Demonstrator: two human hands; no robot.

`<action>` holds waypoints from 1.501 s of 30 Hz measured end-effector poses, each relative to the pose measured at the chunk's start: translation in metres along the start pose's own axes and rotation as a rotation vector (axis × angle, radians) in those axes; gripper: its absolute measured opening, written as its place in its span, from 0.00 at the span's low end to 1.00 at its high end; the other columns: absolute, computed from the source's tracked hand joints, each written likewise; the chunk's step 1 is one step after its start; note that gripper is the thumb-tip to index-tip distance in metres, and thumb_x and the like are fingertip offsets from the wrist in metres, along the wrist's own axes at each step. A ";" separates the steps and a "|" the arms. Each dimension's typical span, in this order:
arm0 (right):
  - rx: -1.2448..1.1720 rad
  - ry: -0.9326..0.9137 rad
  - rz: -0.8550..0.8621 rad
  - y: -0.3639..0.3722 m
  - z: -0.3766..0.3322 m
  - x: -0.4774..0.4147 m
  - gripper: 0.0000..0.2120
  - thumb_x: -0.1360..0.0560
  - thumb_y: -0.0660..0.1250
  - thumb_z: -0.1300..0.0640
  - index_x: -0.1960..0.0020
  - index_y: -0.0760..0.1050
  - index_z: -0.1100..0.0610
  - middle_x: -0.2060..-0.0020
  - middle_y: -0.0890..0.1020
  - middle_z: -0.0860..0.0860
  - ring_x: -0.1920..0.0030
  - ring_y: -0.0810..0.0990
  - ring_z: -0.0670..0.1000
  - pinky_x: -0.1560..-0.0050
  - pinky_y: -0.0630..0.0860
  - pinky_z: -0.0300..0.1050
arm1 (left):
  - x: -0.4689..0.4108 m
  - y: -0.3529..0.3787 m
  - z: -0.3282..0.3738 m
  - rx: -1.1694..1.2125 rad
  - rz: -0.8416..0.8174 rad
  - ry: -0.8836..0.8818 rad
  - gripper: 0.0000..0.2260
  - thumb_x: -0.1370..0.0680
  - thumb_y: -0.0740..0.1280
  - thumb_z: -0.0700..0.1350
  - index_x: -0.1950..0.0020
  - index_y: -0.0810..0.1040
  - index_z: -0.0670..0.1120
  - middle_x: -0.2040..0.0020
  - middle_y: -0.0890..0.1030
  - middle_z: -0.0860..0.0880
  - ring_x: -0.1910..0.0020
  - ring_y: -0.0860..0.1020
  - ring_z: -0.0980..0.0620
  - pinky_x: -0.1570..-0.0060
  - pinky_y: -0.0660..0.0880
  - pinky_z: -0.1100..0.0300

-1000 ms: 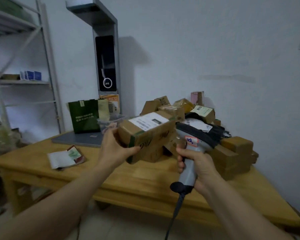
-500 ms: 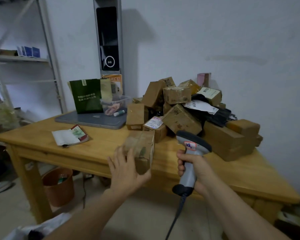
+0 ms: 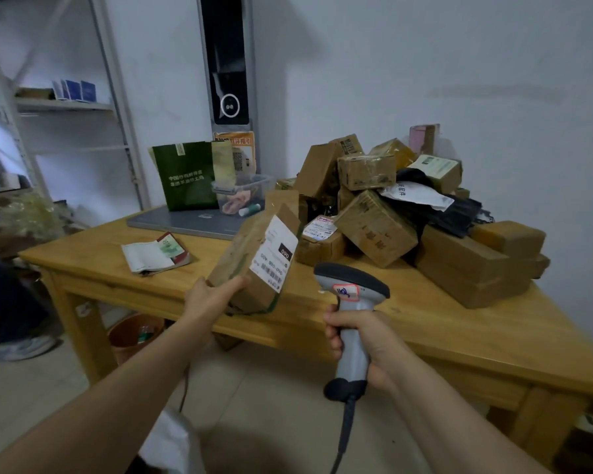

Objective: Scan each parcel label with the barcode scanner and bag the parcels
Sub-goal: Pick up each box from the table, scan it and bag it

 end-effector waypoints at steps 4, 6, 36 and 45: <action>0.048 0.020 -0.084 0.028 0.004 0.005 0.06 0.30 0.70 0.68 0.58 0.75 0.61 0.74 0.77 0.55 0.77 0.72 0.49 0.76 0.71 0.39 | 0.000 -0.025 -0.005 0.080 0.069 0.055 0.57 0.53 0.76 0.71 0.30 0.67 0.46 0.34 0.72 0.44 0.40 0.75 0.44 0.42 0.77 0.47; 0.056 0.026 -0.108 0.039 0.004 0.007 0.06 0.30 0.70 0.68 0.61 0.74 0.61 0.75 0.76 0.55 0.78 0.71 0.49 0.77 0.70 0.38 | 0.000 -0.034 -0.008 0.064 0.107 0.071 0.60 0.55 0.74 0.73 0.28 0.66 0.48 0.32 0.71 0.46 0.38 0.74 0.44 0.40 0.75 0.44; 0.054 0.047 -0.240 0.102 0.006 0.015 0.06 0.29 0.68 0.67 0.62 0.73 0.60 0.75 0.75 0.54 0.79 0.71 0.47 0.78 0.70 0.37 | 0.009 -0.097 -0.027 0.105 0.294 0.130 0.43 0.42 0.74 0.66 0.31 0.69 0.49 0.34 0.69 0.49 0.36 0.70 0.47 0.37 0.73 0.48; -0.002 0.186 -0.367 0.169 0.055 0.009 0.10 0.26 0.65 0.66 0.65 0.69 0.59 0.77 0.74 0.51 0.80 0.69 0.46 0.79 0.69 0.35 | 0.068 -0.224 -0.124 -0.075 0.486 -0.103 0.40 0.41 0.73 0.67 0.36 0.71 0.47 0.40 0.76 0.44 0.44 0.76 0.44 0.44 0.77 0.48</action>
Point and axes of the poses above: each hand's wrist, its own x-axis away from the middle knuckle, its own y-axis out of the palm, z = x × y, the point moved 6 cm from there along -x, towards the middle knuckle
